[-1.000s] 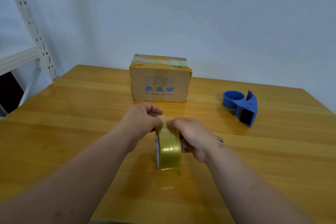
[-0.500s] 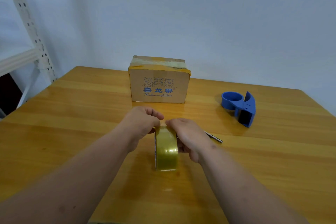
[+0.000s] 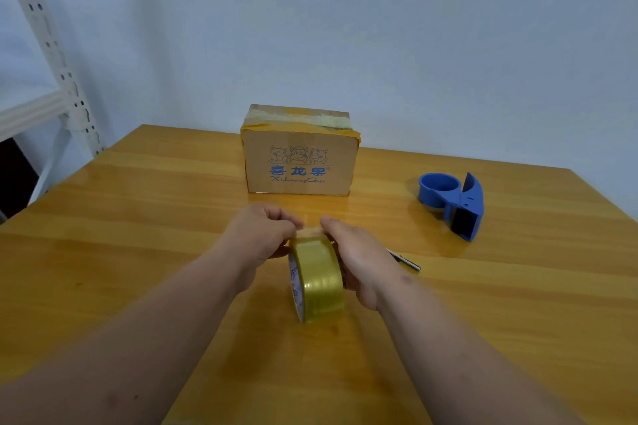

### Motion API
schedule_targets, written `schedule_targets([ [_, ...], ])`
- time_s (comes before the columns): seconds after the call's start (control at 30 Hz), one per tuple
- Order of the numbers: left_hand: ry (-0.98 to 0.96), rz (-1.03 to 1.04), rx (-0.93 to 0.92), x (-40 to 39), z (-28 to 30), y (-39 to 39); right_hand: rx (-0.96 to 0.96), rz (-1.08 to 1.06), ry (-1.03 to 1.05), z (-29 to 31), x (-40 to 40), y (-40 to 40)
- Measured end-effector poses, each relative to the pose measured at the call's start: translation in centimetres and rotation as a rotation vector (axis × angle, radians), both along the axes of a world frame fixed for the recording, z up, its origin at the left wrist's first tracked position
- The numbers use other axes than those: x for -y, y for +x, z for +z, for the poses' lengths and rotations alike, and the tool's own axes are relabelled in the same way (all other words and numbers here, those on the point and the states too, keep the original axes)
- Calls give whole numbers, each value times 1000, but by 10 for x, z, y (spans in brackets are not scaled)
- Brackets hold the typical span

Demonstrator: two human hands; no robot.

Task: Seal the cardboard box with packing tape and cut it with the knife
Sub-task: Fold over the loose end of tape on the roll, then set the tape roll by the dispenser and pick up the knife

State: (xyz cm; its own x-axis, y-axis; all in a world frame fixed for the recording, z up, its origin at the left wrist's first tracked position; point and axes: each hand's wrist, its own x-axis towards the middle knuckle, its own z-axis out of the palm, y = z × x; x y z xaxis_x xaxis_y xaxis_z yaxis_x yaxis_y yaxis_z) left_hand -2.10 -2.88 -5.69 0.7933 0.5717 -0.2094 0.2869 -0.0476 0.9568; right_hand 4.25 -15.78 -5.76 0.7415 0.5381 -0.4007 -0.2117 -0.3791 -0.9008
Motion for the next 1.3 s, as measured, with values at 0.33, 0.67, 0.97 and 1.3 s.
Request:
schedule_targets([
  [0.33, -76, 37, -44, -10, -7, -3, 5, 227, 1, -1, 22, 4],
  [0.67, -80, 44, 76, -10, 2, 23, 380, 130, -120, 24, 17, 32],
  [0.97, 289, -131, 9, 1, -7, 77, 1001, 227, -729, 9, 23, 95],
  [1.3, 393, -162, -105, 0, -39, 95, 1116, 164, -648, -28, 35, 113],
])
